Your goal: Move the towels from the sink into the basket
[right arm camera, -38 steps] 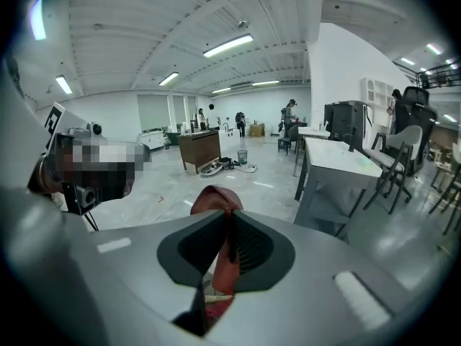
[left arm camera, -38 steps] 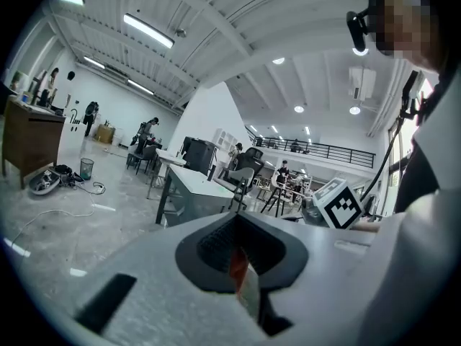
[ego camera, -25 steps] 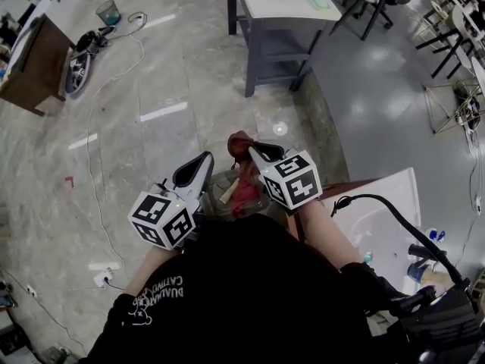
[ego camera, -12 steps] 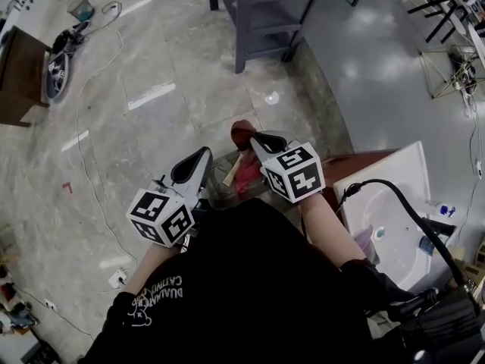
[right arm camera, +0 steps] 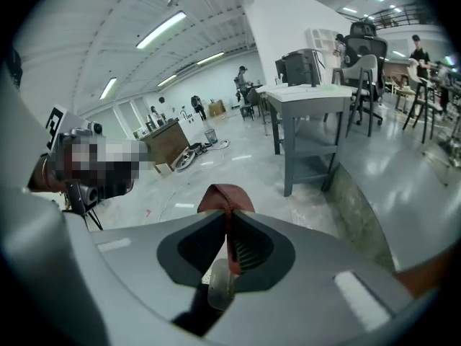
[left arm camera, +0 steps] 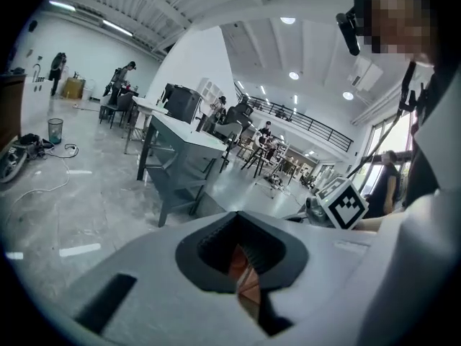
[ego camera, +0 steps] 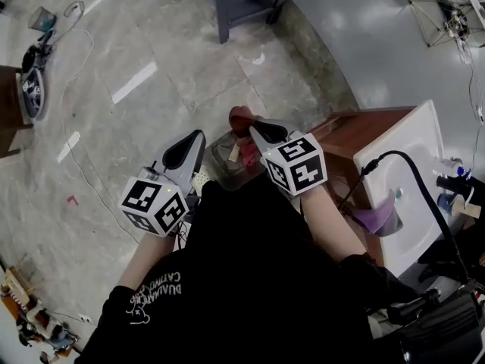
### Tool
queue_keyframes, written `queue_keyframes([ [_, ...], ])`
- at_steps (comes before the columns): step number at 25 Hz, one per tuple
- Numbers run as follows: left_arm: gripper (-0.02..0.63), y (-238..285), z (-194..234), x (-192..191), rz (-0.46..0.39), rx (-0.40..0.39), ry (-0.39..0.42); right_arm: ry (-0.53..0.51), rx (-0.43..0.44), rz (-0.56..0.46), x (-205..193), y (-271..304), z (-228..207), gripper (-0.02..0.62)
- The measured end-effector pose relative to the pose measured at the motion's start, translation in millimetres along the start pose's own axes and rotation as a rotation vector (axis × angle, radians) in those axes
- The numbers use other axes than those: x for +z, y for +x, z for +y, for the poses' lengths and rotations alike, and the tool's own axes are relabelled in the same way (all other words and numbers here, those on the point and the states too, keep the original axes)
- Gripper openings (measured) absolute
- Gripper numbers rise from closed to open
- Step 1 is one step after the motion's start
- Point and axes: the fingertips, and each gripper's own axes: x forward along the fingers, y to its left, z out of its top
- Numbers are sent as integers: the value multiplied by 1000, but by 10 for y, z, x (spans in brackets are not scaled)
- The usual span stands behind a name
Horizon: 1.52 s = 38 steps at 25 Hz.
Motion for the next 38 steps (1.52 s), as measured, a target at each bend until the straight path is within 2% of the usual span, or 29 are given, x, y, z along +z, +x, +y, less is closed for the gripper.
queue_keyframes([
  [6, 3, 233, 257, -258, 100, -71, 19, 117, -72, 8, -229, 231, -79, 38],
  [11, 3, 340, 337, -481, 161, -148, 3, 204, -131, 36, -522, 350, -110, 38],
  [16, 3, 452, 448, -738, 206, -190, -9, 271, -153, 72, -870, 528, -121, 38],
  [23, 3, 593, 549, -1375, 294, -211, -65, 337, -131, 138, -1417, 786, -81, 38],
  [29, 3, 761, 616, -1921, 309, -181, -64, 395, -98, 191, -2000, 962, -121, 38],
  [34, 3, 904, 702, -2428, 358, -183, -94, 456, -52, 229, -2512, 1223, -133, 38],
  [38, 3, 1006, 824, -2997, 443, -154, -32, 508, 12, 260, -2949, 1468, -94, 38],
])
